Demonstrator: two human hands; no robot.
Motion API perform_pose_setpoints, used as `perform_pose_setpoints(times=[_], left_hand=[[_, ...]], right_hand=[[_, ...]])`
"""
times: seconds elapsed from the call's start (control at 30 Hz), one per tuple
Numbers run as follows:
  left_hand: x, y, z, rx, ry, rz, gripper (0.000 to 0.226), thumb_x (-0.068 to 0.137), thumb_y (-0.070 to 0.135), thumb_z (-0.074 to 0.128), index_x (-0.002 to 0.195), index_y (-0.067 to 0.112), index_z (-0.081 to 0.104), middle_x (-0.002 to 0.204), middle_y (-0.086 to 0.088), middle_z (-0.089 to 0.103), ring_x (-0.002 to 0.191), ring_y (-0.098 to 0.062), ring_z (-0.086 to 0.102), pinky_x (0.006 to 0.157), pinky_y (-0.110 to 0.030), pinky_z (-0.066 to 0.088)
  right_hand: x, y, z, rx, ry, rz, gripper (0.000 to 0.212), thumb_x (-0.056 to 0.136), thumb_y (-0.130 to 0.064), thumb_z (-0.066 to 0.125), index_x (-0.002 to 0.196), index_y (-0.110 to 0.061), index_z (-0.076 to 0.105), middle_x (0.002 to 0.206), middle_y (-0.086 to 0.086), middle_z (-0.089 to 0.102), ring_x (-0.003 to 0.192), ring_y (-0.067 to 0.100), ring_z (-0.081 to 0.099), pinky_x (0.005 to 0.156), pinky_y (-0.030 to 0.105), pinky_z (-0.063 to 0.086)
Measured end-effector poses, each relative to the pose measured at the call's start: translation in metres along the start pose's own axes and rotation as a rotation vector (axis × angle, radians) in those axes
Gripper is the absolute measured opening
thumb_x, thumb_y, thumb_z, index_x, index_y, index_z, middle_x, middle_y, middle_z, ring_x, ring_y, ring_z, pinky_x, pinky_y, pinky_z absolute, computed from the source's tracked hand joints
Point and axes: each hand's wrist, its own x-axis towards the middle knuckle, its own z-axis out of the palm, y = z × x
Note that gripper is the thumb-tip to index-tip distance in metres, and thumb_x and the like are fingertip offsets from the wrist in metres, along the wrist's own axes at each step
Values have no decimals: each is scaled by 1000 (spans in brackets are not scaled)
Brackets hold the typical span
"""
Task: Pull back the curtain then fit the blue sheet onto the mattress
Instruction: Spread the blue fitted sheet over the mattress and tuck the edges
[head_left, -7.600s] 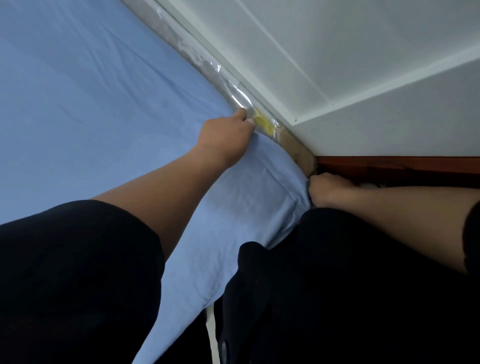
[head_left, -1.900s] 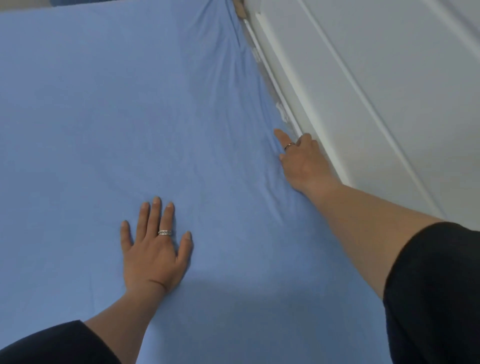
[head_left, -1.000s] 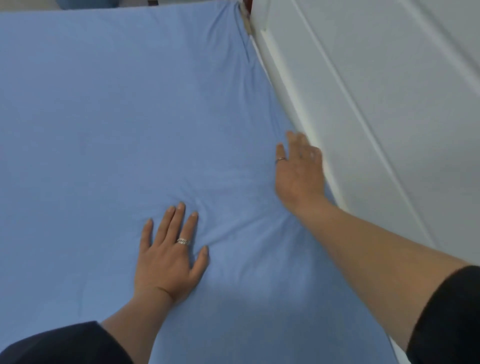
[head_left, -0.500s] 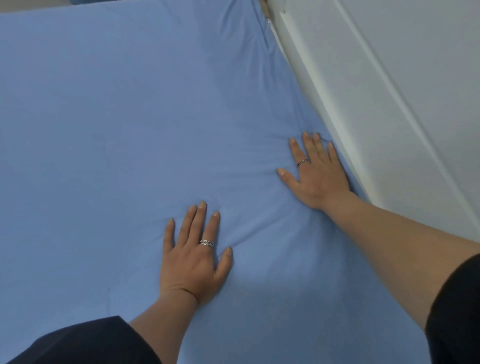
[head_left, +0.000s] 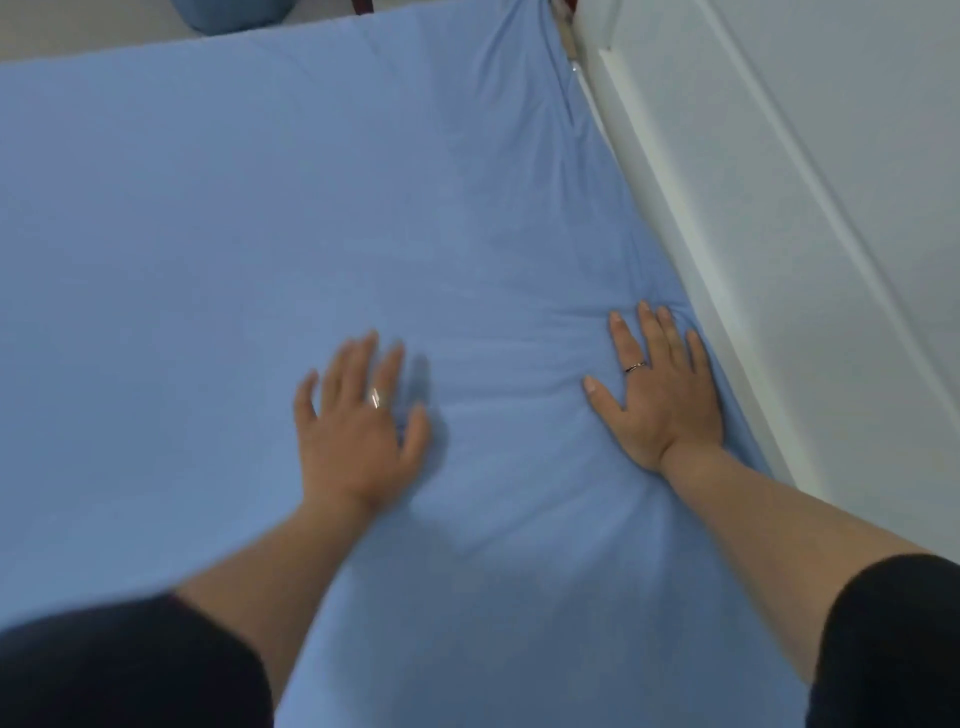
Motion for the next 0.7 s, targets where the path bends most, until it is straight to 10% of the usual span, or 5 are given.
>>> perform_pose_setpoints(times=[0.13, 0.43, 0.7], left_hand=[[63, -35, 21, 93, -172, -156, 69, 95, 62, 19, 158, 34, 11, 167, 6, 3, 154, -15, -4, 122, -54, 1], [62, -40, 26, 144, -175, -114, 70, 94, 62, 19, 158, 32, 18, 167, 3, 10, 154, -16, 3, 122, -54, 6], [63, -44, 31, 122, -136, -103, 69, 94, 60, 25, 156, 31, 24, 166, 3, 15, 154, -16, 8, 121, -54, 8]], right_hand=[[4, 2, 1, -25, 2, 9, 83, 90, -72, 27, 159, -27, 16, 166, 8, 14, 154, 25, 7, 123, 48, 12], [93, -19, -52, 48, 190, -119, 51, 84, -44, 57, 125, -13, 59, 129, 20, 53, 112, 42, 52, 92, 51, 46], [278, -22, -86, 307, -274, 116, 73, 96, -14, 38, 157, -40, 8, 140, 18, 37, 126, 40, 45, 106, 45, 42]])
